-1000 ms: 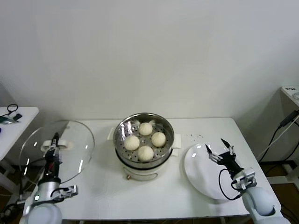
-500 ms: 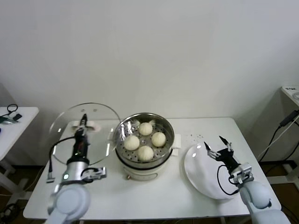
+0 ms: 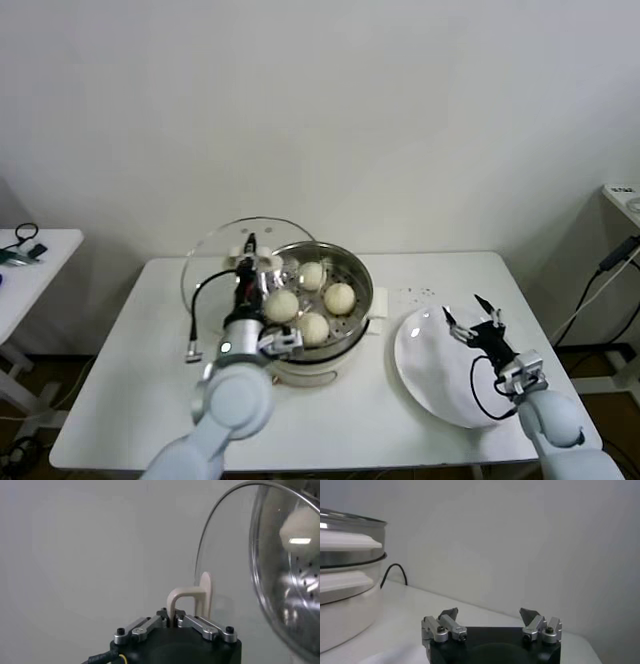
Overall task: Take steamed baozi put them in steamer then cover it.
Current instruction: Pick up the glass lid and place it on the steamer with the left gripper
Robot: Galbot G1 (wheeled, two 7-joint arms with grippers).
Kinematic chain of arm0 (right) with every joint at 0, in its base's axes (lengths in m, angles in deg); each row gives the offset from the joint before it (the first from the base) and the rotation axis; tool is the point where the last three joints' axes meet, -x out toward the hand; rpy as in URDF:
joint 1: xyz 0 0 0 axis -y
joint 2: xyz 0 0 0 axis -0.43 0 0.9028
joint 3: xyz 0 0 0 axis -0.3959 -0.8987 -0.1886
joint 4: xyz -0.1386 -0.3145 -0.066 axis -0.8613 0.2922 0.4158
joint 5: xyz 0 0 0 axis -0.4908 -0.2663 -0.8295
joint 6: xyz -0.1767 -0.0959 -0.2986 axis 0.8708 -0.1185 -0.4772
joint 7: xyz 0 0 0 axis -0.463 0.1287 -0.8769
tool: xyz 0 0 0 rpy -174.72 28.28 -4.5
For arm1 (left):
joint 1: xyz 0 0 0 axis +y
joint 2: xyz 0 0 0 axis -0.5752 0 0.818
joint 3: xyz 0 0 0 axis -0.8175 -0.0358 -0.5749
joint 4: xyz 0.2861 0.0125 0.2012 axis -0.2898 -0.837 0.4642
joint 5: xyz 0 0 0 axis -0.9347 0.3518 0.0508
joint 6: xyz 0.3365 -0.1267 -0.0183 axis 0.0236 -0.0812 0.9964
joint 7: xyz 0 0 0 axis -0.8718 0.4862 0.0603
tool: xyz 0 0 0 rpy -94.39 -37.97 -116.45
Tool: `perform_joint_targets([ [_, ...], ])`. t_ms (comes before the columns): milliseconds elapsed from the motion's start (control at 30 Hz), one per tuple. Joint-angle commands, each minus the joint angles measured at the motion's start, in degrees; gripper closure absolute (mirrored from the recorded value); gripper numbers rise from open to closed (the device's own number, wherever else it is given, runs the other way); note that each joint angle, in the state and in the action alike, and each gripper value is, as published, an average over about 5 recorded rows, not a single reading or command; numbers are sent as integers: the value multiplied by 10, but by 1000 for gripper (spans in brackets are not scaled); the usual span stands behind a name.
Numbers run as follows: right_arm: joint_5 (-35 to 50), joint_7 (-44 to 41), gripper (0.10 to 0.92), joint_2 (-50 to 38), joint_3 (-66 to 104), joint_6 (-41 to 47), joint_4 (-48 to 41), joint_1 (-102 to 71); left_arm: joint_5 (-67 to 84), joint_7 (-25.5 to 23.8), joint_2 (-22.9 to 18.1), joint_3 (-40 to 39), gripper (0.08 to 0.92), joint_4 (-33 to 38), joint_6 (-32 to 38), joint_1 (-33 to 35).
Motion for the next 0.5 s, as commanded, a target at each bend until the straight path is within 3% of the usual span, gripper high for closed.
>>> perform_joint_targets([
  [33,-1,-5,203,2,6,-4,-11,2,-37,-33,-113,-66,848,-85,-28,-57],
  [500,-1,-14,203,6,13,-8,-17,-1,-45,-21,-131,-74,848,-125,-28,-53],
])
